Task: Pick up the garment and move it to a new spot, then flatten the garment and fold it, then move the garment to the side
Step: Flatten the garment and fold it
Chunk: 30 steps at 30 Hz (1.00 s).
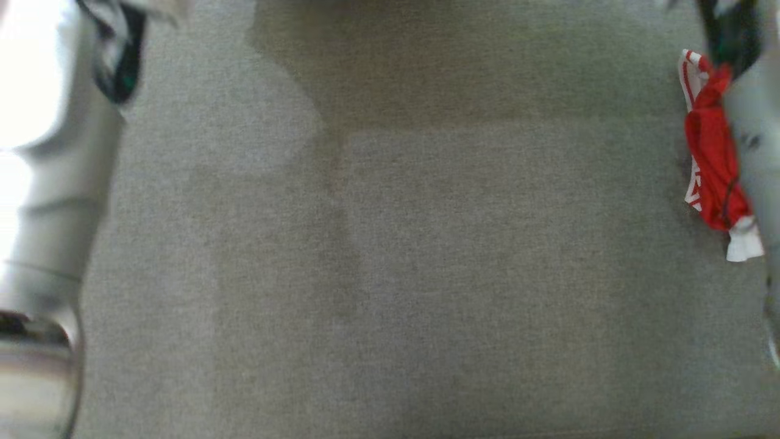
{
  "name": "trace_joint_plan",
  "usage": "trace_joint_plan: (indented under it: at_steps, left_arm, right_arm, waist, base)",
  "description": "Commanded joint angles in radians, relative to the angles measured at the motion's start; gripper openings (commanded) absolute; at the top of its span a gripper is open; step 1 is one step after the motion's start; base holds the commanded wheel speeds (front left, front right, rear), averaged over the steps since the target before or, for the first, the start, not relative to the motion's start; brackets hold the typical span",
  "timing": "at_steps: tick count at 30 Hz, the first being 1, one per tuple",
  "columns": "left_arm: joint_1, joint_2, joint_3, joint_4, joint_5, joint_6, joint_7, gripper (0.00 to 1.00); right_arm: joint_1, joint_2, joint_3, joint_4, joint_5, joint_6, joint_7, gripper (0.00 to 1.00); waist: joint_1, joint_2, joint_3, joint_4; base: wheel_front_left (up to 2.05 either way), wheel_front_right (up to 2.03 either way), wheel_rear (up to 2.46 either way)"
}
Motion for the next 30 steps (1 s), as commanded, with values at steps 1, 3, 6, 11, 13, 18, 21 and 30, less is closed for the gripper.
trace_joint_plan:
  at_steps: [1, 3, 6, 11, 13, 18, 21, 30]
  left_arm:
    - [0.016, 0.033, 0.022, -0.007, -0.010, 0.000, -0.010, 0.00]
    - [0.074, 0.022, 0.026, -0.021, -0.009, -0.003, -0.010, 0.00]
    - [0.187, 0.014, 0.028, -0.057, -0.002, -0.005, -0.011, 0.00]
    - [0.374, 0.016, -0.012, -0.124, 0.000, -0.006, -0.011, 0.00]
    - [0.440, 0.025, -0.041, -0.148, 0.001, -0.006, -0.011, 0.00]
    - [0.575, 0.043, -0.086, -0.197, 0.005, -0.007, -0.011, 0.00]
    - [0.639, 0.048, -0.086, -0.219, 0.016, -0.007, -0.011, 0.00]
    - [0.827, 0.048, -0.030, -0.308, 0.043, 0.006, -0.011, 0.00]
  right_arm:
    - [0.036, -0.004, 0.029, 0.008, 0.014, 0.007, -0.008, 0.00]
    - [0.075, -0.016, 0.076, 0.047, 0.032, 0.007, -0.011, 0.00]
    - [0.136, -0.039, 0.155, 0.080, 0.076, 0.007, -0.007, 0.00]
    - [0.230, -0.108, 0.280, 0.070, 0.185, 0.007, 0.034, 0.00]
    - [0.265, -0.144, 0.328, 0.048, 0.228, 0.007, 0.057, 0.00]
    - [0.342, -0.240, 0.429, -0.031, 0.329, 0.007, 0.113, 0.00]
    - [0.384, -0.295, 0.482, -0.086, 0.378, 0.007, 0.148, 0.00]
    - [0.503, -0.440, 0.584, -0.255, 0.485, 0.007, 0.228, 0.00]
  waist:
    - [-0.0001, 0.0000, -0.002, 0.004]
    - [-0.0001, 0.0000, -0.011, 0.006]
    - [-0.0001, 0.0000, -0.036, 0.008]
    - [-0.0001, 0.0000, -0.090, 0.013]
    - [-0.0001, 0.0000, -0.113, 0.014]
    - [-0.0001, 0.0000, -0.173, 0.012]
    - [-0.0001, 0.0000, -0.210, 0.009]
    - [-0.0001, 0.0000, -0.326, -0.011]
  base:
    - [0.00, 0.00, 0.00]
    - [0.00, 0.00, 0.00]
    - [0.00, 0.00, 0.00]
    - [0.00, 0.00, 0.00]
    - [0.00, 0.00, 0.00]
    - [0.00, 0.00, 0.00]
    - [0.00, 0.00, 0.00]
    - [0.00, 0.00, 0.00]
